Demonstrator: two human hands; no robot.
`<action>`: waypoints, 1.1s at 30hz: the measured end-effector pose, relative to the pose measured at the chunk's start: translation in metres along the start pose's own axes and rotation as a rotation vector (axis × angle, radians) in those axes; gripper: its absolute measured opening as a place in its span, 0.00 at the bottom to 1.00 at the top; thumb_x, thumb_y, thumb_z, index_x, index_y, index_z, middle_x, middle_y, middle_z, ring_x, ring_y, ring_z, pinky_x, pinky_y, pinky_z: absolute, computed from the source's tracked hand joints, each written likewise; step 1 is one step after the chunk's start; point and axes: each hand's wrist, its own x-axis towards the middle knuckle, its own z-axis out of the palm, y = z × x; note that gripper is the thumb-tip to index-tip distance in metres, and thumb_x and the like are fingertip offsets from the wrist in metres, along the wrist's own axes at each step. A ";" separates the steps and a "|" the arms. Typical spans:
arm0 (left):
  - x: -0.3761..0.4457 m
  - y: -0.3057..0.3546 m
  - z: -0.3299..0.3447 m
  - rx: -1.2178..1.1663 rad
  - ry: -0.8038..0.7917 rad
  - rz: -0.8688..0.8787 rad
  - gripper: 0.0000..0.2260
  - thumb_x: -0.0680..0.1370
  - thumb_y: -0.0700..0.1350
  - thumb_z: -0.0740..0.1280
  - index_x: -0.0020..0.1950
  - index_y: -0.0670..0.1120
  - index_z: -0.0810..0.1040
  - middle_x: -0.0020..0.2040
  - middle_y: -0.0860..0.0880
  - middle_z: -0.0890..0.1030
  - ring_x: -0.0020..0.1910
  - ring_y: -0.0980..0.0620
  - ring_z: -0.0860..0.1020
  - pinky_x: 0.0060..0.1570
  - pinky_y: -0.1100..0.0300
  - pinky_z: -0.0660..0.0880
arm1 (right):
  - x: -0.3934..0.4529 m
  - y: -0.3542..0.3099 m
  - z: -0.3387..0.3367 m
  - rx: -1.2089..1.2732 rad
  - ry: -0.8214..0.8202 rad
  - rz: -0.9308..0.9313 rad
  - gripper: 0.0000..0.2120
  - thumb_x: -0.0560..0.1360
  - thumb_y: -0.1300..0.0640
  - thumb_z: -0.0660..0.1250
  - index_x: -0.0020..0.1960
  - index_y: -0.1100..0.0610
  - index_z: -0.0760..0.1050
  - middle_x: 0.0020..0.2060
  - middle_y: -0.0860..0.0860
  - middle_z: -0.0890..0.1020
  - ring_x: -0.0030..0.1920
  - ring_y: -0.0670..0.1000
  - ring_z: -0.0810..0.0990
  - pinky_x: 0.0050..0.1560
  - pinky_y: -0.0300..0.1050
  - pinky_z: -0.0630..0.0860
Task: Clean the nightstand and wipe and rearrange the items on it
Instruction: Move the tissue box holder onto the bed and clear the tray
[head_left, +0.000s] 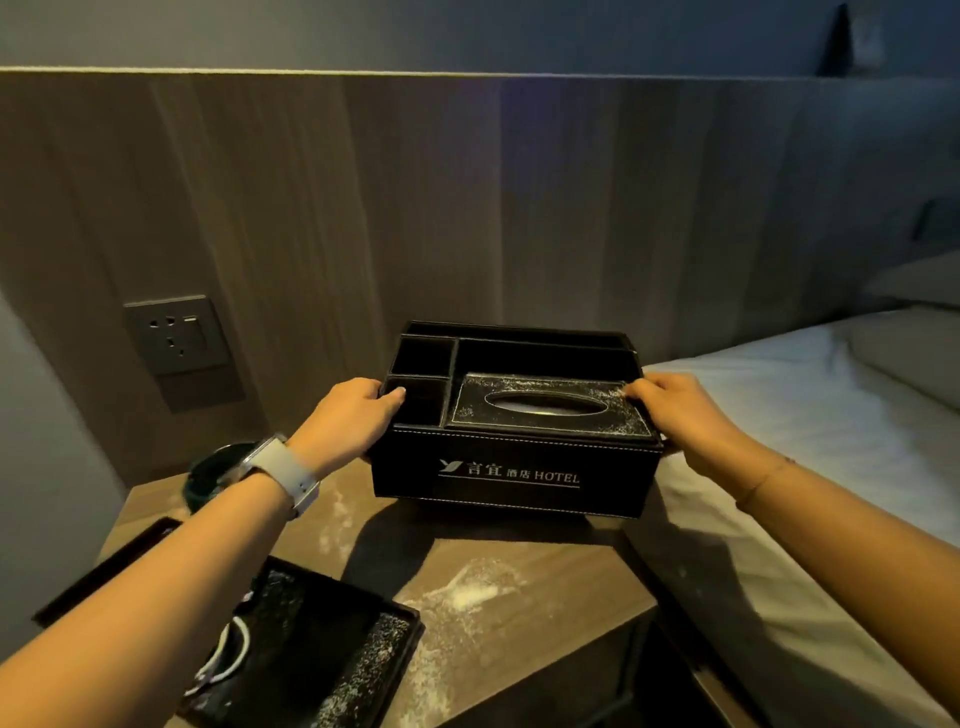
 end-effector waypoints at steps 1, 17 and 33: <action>0.001 0.012 0.010 -0.026 0.000 0.002 0.17 0.81 0.51 0.60 0.46 0.36 0.75 0.41 0.39 0.80 0.40 0.39 0.81 0.40 0.47 0.80 | 0.007 0.001 -0.015 0.001 0.015 -0.016 0.10 0.77 0.59 0.60 0.46 0.62 0.78 0.38 0.60 0.80 0.34 0.54 0.78 0.26 0.42 0.74; 0.061 0.200 0.242 -0.038 -0.018 0.131 0.16 0.80 0.42 0.58 0.32 0.43 0.61 0.31 0.47 0.65 0.29 0.49 0.64 0.28 0.57 0.59 | 0.151 0.072 -0.236 -0.173 0.277 0.008 0.08 0.79 0.59 0.62 0.51 0.61 0.78 0.42 0.56 0.80 0.39 0.50 0.78 0.55 0.49 0.76; 0.062 0.230 0.353 0.053 0.037 0.131 0.17 0.82 0.47 0.54 0.51 0.35 0.75 0.46 0.37 0.79 0.48 0.38 0.77 0.42 0.55 0.67 | 0.218 0.174 -0.277 0.008 0.347 0.129 0.15 0.78 0.54 0.64 0.62 0.59 0.75 0.57 0.61 0.80 0.55 0.59 0.79 0.62 0.53 0.73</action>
